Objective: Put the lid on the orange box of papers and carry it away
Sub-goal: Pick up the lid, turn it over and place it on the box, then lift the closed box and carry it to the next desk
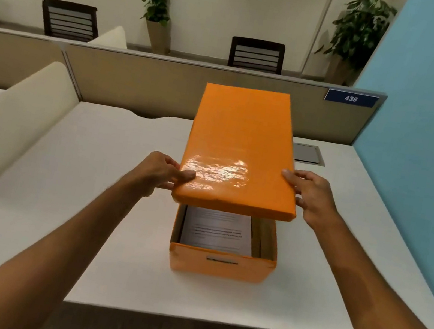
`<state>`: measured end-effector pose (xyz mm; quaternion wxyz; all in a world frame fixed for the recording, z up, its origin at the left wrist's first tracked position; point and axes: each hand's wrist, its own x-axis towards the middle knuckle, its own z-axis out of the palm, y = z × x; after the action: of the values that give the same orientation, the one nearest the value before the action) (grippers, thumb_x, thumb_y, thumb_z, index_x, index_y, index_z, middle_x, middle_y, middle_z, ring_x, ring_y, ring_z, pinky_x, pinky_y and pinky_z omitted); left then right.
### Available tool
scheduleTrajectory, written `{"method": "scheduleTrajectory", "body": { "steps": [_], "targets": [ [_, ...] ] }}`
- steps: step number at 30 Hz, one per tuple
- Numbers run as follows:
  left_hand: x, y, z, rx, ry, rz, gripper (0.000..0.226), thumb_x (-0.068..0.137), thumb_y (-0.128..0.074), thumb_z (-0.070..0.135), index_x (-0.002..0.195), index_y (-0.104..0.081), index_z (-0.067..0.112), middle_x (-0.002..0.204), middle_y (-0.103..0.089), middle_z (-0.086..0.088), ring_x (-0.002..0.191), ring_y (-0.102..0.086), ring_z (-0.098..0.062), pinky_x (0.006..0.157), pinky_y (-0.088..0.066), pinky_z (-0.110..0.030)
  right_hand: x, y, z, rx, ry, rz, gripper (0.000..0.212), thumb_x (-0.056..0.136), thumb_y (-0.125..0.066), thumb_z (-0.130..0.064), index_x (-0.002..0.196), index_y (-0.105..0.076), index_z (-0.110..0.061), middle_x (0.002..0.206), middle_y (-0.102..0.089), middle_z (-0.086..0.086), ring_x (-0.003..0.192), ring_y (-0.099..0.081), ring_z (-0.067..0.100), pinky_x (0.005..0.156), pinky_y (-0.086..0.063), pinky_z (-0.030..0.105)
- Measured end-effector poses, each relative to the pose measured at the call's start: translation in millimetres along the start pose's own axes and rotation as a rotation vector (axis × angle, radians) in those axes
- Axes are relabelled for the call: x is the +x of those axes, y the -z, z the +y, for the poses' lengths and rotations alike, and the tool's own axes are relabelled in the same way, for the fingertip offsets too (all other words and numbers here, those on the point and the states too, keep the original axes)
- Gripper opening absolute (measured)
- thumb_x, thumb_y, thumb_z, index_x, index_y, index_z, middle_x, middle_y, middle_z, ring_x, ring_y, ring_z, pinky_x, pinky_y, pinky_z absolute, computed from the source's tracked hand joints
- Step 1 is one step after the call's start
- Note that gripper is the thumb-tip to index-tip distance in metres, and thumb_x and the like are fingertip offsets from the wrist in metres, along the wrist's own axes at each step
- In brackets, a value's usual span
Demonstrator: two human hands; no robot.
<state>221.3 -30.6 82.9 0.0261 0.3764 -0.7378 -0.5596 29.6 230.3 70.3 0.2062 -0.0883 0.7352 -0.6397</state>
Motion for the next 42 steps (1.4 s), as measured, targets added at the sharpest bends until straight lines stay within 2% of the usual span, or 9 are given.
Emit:
{"method": "scheduleTrajectory", "body": {
  "steps": [6,8,11,15,21,28,35,42],
  "targets": [
    [-8.0,-17.8,-39.3,0.095,0.100,0.000,0.058,0.073,-0.083,0.036,0.114,-0.065,0.000,0.112,-0.070,-0.012,0.099,-0.068,-0.030,0.083,-0.058,-0.039,-4.4,4.4,42.6,-0.071,-0.127,-0.048,0.035,0.087,-0.074,-0.025,0.117,-0.059,-0.016,0.108,-0.067,0.006,0.093,-0.066,0.025,0.065,-0.054,0.036],
    [-8.6,-25.0,-49.2,0.104,0.132,0.012,0.059,0.070,-0.085,0.037,0.112,-0.065,0.000,0.110,-0.069,-0.012,0.102,-0.066,-0.030,0.087,-0.057,-0.041,-6.0,7.0,54.3,-0.094,-0.139,-0.038,0.030,0.087,-0.075,-0.023,0.112,-0.060,-0.017,0.104,-0.067,0.004,0.090,-0.066,0.022,0.062,-0.053,0.034],
    [-10.4,-36.1,-59.3,0.132,0.142,0.032,0.055,0.069,-0.086,0.036,0.107,-0.063,0.003,0.107,-0.064,-0.009,0.101,-0.062,-0.030,0.086,-0.057,-0.042,-8.3,8.8,67.9,-0.114,-0.149,-0.039,0.028,0.087,-0.074,-0.022,0.112,-0.062,-0.018,0.102,-0.066,-0.001,0.089,-0.064,0.017,0.060,-0.050,0.033],
    [-11.4,-42.5,-66.4,0.127,0.146,-0.004,0.049,0.075,-0.082,0.032,0.107,-0.061,0.001,0.111,-0.066,-0.013,0.100,-0.066,-0.032,0.085,-0.059,-0.044,-11.6,9.0,81.7,-0.095,-0.205,-0.091,0.027,0.090,-0.071,-0.024,0.114,-0.060,-0.020,0.101,-0.065,-0.001,0.090,-0.063,0.019,0.059,-0.049,0.036],
    [-12.0,-39.7,-72.0,0.117,0.151,-0.014,0.056,0.078,-0.079,0.032,0.118,-0.060,-0.002,0.116,-0.066,-0.015,0.105,-0.066,-0.034,0.090,-0.057,-0.046,-9.4,5.2,89.4,-0.140,-0.202,-0.095,0.026,0.091,-0.070,-0.026,0.114,-0.059,-0.018,0.109,-0.065,0.004,0.096,-0.064,0.026,0.069,-0.052,0.042],
    [-10.6,-40.0,-79.8,0.133,0.173,-0.029,0.055,0.076,-0.081,0.033,0.117,-0.060,0.002,0.112,-0.065,-0.013,0.103,-0.066,-0.034,0.091,-0.057,-0.047,-9.0,7.0,92.5,-0.167,-0.178,-0.117,0.026,0.092,-0.069,-0.024,0.116,-0.062,-0.016,0.114,-0.066,0.006,0.105,-0.064,0.030,0.077,-0.053,0.046],
    [-6.6,-42.0,-92.8,0.095,0.157,-0.045,0.046,0.075,-0.082,0.029,0.107,-0.060,0.004,0.107,-0.065,-0.010,0.097,-0.066,-0.030,0.078,-0.058,-0.038,-11.8,4.3,98.1,-0.162,-0.184,-0.096,0.035,0.094,-0.066,-0.019,0.128,-0.061,-0.010,0.120,-0.065,0.008,0.109,-0.062,0.029,0.082,-0.053,0.047],
    [-1.9,-43.4,-100.5,0.107,0.169,-0.083,0.051,0.075,-0.082,0.029,0.113,-0.057,0.005,0.111,-0.062,-0.009,0.097,-0.064,-0.028,0.066,-0.057,-0.030,-15.9,1.2,102.7,-0.197,-0.151,-0.085,0.038,0.095,-0.064,-0.021,0.130,-0.061,-0.009,0.119,-0.064,0.005,0.106,-0.062,0.026,0.081,-0.054,0.045]
  ]
}}
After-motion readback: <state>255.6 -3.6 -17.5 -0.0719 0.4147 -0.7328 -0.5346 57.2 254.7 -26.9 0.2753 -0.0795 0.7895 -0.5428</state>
